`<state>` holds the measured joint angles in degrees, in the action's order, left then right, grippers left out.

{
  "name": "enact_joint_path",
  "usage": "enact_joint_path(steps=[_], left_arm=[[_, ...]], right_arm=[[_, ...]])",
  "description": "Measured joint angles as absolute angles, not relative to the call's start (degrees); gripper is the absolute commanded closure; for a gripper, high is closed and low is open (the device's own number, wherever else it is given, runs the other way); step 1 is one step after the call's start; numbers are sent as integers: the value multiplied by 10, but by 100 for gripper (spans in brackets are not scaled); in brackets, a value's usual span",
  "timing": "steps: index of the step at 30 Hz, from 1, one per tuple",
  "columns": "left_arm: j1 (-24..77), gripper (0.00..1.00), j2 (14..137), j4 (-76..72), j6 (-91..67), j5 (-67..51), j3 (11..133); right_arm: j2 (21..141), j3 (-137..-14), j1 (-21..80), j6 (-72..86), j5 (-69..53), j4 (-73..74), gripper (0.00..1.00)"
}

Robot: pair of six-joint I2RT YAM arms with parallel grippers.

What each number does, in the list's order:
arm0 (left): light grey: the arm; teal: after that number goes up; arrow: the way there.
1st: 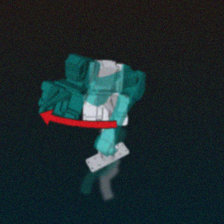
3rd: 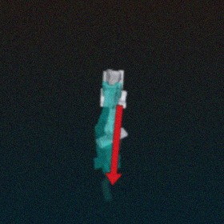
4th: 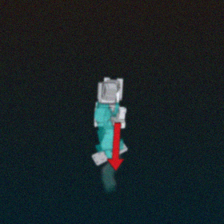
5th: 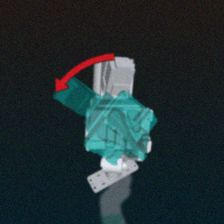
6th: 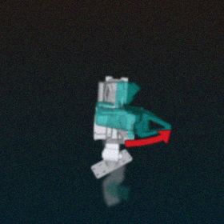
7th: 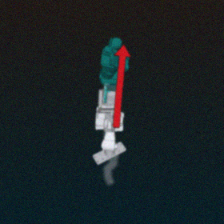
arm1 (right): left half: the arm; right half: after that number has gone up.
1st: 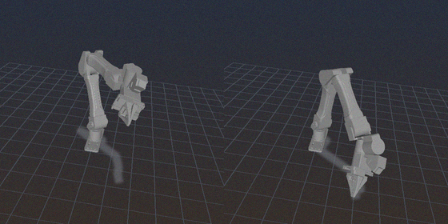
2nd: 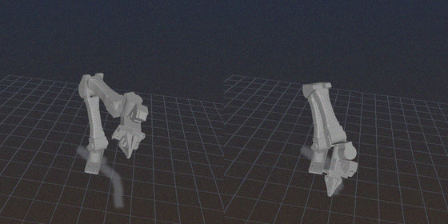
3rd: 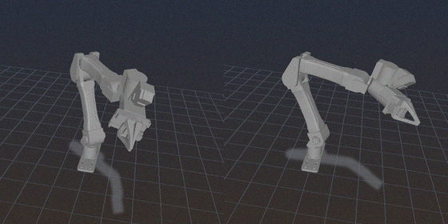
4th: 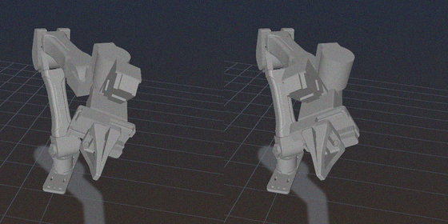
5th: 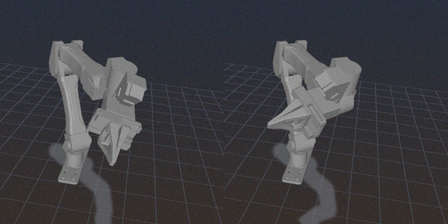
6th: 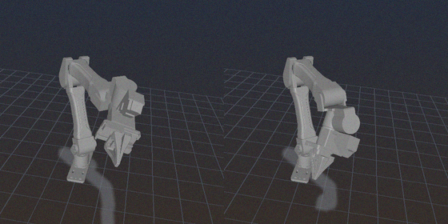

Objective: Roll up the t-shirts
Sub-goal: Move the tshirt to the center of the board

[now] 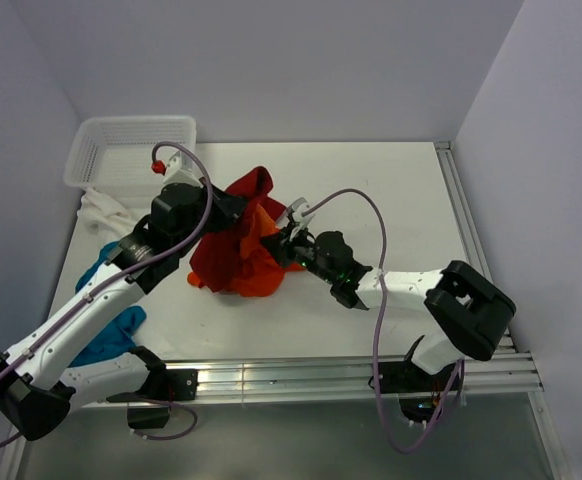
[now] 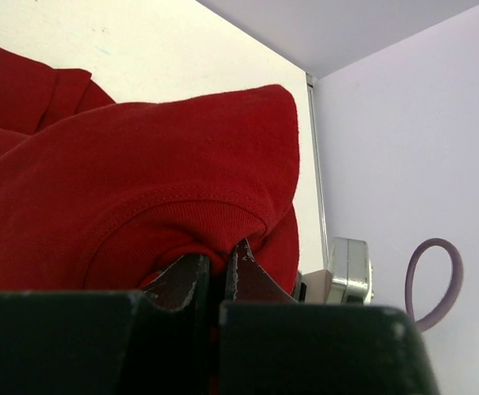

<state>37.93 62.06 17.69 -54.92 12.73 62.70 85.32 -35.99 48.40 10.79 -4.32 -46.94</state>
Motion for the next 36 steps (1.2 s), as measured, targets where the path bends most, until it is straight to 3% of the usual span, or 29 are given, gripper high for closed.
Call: enact_joint_path(steps=[1, 14, 19, 21, 25, 26, 27, 30, 32, 34, 35, 36], left_arm=[[379, 100, 616, 180, -549, 128, 627], [380, 98, 548, 244, -547, 184, 627], [382, 82, 529, 289, -550, 236, 627], [382, 67, 525, 308, -552, 262, 627], [382, 60, 511, 327, -567, 311, 623], [382, 51, 506, 331, -569, 322, 621], [382, 49, 502, 338, -573, 335, 619], [382, 56, 491, 353, -595, 375, 613], [382, 72, 486, 357, -600, 395, 605], [382, 71, 485, 359, -603, 407, 595], [382, 60, 485, 358, -603, 410, 588], [382, 53, 486, 357, -600, 411, 580]], right_arm=[[857, -361, 486, 105, -39, -477, 100], [777, -314, 490, 117, 80, -506, 100], [750, -307, 487, 135, 117, -495, 100], [741, -307, 483, 142, 128, -481, 100], [722, -306, 473, 157, 156, -449, 100], [714, -302, 470, 162, 162, -443, 100], [704, -294, 469, 168, 167, -440, 100], [671, -265, 467, 178, 171, -427, 100], [667, -265, 466, 180, 162, -410, 100], [676, -273, 466, 179, 145, -386, 100], [689, -283, 466, 177, 131, -373, 90], [708, -299, 466, 175, 116, -361, 58]])
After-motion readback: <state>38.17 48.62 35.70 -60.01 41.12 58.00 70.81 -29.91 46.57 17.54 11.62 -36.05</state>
